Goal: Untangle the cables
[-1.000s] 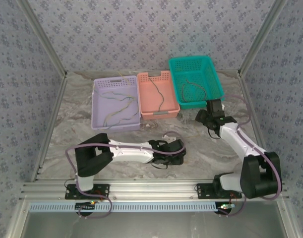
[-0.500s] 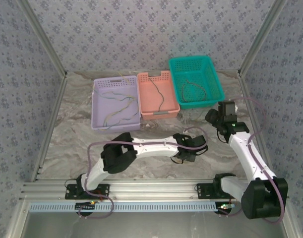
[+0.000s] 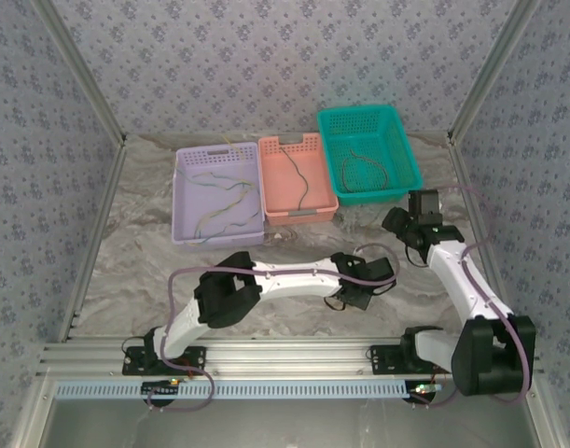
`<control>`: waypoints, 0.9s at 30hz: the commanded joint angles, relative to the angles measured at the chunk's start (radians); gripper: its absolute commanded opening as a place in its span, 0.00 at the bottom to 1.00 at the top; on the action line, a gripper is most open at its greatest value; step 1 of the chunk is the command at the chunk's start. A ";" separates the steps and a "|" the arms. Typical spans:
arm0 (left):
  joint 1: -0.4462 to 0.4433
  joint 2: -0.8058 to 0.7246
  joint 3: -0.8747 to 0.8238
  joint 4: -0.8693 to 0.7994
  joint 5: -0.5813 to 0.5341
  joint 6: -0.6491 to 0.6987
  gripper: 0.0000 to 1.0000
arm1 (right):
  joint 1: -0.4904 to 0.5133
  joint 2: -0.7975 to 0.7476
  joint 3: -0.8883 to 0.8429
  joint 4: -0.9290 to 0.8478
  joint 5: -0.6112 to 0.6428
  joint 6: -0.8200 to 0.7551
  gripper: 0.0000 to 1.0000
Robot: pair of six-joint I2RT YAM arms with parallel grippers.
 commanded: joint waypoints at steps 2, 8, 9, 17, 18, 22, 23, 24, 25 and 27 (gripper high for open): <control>-0.029 -0.231 -0.137 -0.035 -0.014 0.086 0.00 | -0.007 0.101 0.033 0.038 -0.010 -0.024 0.67; -0.035 -0.507 -0.397 0.013 0.060 0.181 0.00 | 0.036 0.254 0.097 0.081 0.031 -0.007 0.66; -0.036 -0.538 -0.427 0.017 0.065 0.196 0.00 | 0.049 0.272 0.103 0.086 0.044 -0.002 0.66; -0.023 -0.738 -0.578 -0.045 0.064 0.248 0.00 | 0.108 0.424 0.154 0.167 0.061 0.063 0.66; -0.020 -0.765 -0.590 -0.048 0.059 0.245 0.00 | 0.115 0.441 0.159 0.168 0.063 0.075 0.66; 0.017 -0.864 -0.658 -0.048 0.051 0.238 0.00 | 0.166 0.466 0.150 0.177 0.094 0.119 0.66; 0.027 -0.890 -0.676 -0.046 0.054 0.238 0.00 | 0.183 0.464 0.143 0.183 0.108 0.129 0.66; 0.036 -0.911 -0.688 -0.042 0.057 0.238 0.00 | 0.197 0.461 0.135 0.189 0.118 0.138 0.66; 0.045 -0.933 -0.702 -0.039 0.062 0.240 0.00 | 0.211 0.460 0.131 0.192 0.130 0.149 0.66; 0.059 -0.974 -0.722 -0.033 0.072 0.242 0.00 | 0.230 0.466 0.127 0.193 0.148 0.169 0.66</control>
